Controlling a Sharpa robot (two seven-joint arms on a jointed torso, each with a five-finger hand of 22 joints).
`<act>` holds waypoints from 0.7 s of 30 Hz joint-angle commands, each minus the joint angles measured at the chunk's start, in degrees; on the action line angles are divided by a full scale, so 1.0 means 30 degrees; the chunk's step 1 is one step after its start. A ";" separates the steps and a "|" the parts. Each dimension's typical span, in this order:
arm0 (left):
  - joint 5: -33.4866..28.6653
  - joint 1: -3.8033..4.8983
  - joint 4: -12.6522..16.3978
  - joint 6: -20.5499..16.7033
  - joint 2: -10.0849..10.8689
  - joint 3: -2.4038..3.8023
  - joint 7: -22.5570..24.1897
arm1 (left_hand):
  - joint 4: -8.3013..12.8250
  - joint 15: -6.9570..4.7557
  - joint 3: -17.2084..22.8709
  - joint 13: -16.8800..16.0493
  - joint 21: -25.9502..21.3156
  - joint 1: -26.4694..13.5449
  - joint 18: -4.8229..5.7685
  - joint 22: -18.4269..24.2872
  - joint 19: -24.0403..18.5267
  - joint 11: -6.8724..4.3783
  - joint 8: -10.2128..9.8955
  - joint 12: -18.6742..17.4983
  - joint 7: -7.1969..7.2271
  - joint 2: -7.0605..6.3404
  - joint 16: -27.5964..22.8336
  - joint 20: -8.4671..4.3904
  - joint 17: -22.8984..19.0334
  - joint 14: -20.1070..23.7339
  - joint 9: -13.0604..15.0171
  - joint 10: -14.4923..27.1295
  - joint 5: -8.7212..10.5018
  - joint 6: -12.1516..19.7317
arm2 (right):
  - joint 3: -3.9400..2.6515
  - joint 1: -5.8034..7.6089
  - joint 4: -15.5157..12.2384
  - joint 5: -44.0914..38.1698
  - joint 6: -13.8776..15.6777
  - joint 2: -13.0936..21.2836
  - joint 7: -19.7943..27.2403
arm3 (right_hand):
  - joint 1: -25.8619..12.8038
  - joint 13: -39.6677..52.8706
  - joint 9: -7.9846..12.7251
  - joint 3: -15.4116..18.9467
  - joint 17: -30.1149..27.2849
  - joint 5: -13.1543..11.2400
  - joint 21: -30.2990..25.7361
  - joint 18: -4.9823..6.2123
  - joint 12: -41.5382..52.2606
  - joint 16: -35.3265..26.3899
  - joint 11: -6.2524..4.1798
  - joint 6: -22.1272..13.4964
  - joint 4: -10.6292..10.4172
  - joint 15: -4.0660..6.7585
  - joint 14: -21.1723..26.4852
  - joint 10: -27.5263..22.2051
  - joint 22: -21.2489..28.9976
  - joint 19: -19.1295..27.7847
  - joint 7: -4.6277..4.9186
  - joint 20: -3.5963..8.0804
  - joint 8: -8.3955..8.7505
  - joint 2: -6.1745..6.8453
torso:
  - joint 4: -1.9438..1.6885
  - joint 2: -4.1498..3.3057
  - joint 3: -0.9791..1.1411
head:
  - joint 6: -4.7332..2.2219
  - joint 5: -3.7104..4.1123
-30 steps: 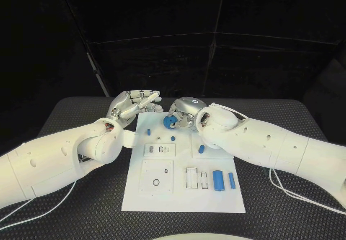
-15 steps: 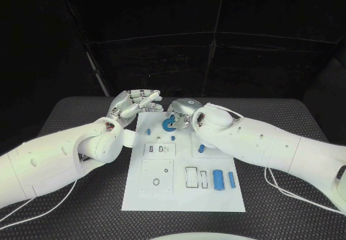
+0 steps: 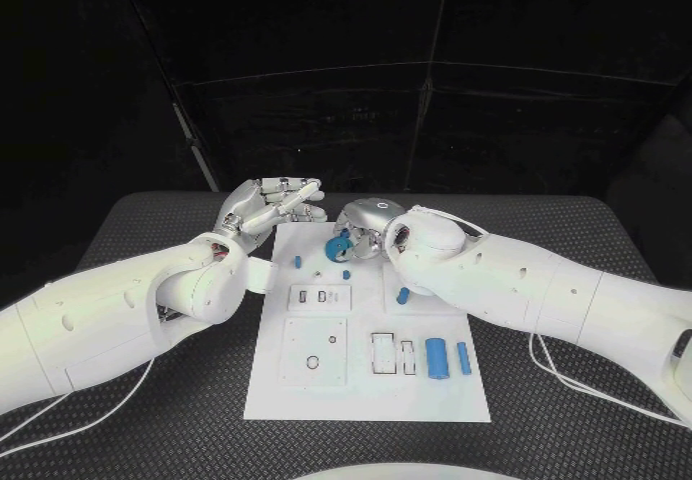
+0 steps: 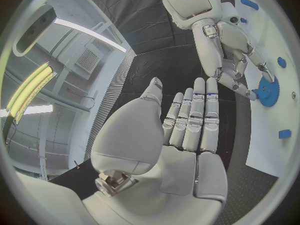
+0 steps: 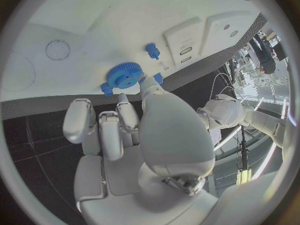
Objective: Assemble the parts on the task board
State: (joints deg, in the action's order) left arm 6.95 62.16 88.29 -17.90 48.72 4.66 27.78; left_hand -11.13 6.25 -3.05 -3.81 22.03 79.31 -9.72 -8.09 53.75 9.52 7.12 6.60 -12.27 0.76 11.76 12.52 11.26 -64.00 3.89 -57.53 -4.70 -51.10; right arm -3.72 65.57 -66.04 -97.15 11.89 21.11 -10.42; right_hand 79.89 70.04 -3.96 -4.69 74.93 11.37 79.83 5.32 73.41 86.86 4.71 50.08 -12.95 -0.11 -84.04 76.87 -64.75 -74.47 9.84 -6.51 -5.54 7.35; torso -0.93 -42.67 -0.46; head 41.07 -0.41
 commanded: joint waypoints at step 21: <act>0.0058 0.0028 -0.0114 0.0198 0.0214 0.0020 0.0118 | 0.0050 0.0072 -0.0184 0.0019 -0.0117 0.0102 -0.0263 0.0052 0.0117 -0.0024 -0.0139 -0.0149 0.0033 0.0188 -0.0160 0.0053 0.0058 -0.0088 -0.0021 -0.0131 0.0072 -0.0190 | -0.0020 -0.0047 -0.4481 0.8228 0.3205 0.7657 0.4249 | 0.0133 0.0338 -0.0019 0.0715 0.2377 0.1321 -0.0044 -0.0071 0.0259 0.0069 0.0046 0.0266 0.0117 -0.0154 -0.1437 0.0140 -0.0064 -0.0011 0.0016 -0.0115 0.0010 -0.0065 | 0.0337 0.0135 0.0093 | -0.0305 0.0335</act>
State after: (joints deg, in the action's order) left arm 6.95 62.16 87.90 -17.87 49.43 4.65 27.74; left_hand -10.88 6.25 -3.29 -3.81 22.03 79.53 -9.71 -8.01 53.75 9.52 6.89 6.39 -12.07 0.98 11.53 12.52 11.35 -64.00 3.89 -57.53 -4.70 -51.30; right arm -3.75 65.33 -79.11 -80.51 21.50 43.79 -2.43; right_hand 79.62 71.09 -4.02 -2.70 74.92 15.20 79.83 5.32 74.54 87.08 4.81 50.51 -12.54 -0.11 -84.04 77.60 -64.97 -74.64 9.84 -6.78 -5.54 7.07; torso -0.28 -42.36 -0.28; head 40.28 0.39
